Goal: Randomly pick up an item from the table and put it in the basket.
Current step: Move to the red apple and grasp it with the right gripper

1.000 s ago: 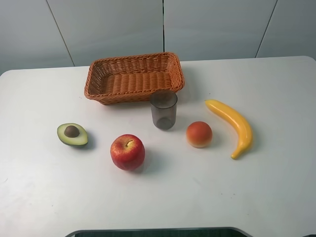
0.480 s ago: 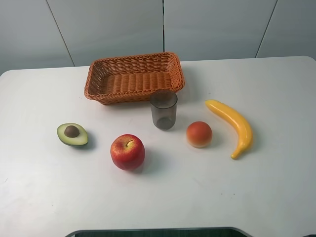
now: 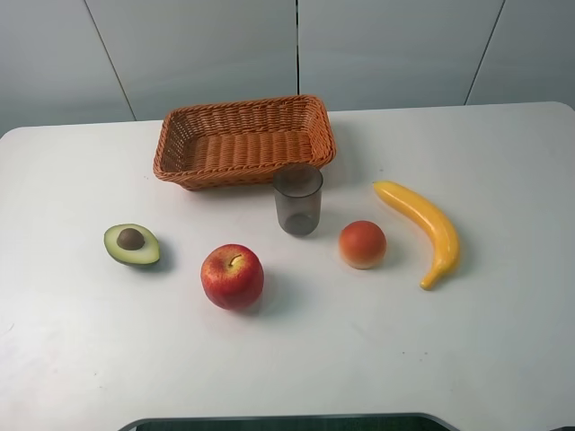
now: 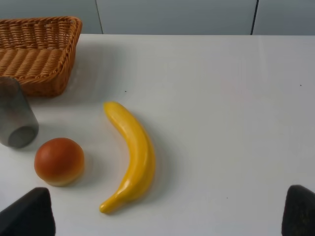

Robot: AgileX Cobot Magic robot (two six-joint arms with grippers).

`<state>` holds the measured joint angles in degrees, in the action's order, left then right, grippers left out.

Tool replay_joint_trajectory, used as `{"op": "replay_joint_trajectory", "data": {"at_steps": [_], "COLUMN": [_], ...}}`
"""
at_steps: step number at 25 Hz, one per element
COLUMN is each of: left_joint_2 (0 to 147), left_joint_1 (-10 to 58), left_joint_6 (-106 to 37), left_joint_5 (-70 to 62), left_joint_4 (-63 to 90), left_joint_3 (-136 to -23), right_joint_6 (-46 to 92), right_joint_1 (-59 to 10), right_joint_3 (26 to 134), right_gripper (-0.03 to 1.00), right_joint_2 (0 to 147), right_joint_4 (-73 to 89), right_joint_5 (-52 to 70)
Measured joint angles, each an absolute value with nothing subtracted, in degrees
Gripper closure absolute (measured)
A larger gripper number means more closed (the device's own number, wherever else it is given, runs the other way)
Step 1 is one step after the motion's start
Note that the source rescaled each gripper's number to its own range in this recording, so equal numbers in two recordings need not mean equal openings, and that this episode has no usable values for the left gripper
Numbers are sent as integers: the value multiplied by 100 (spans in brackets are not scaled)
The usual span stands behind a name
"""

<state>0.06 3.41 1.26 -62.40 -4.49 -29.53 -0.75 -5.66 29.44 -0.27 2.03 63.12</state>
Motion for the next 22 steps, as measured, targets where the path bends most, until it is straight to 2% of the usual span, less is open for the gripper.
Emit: {"op": "replay_joint_trajectory", "data": {"at_steps": [15,22], "left_joint_2": [6,6], "left_joint_1": [341,341], "left_joint_6": [126,126], "left_joint_5": [-6240,-6240], "left_joint_4": [-449,-449], "left_joint_3": [-2953,-2953], "right_joint_6": [-75,-73], "right_joint_1": [-566,-566], "right_joint_3": [2944,2989], "right_gripper": [-3,-3], "right_joint_2": [-27,386], "right_joint_4": [227,1100], "right_joint_5": [6312,6238]}}
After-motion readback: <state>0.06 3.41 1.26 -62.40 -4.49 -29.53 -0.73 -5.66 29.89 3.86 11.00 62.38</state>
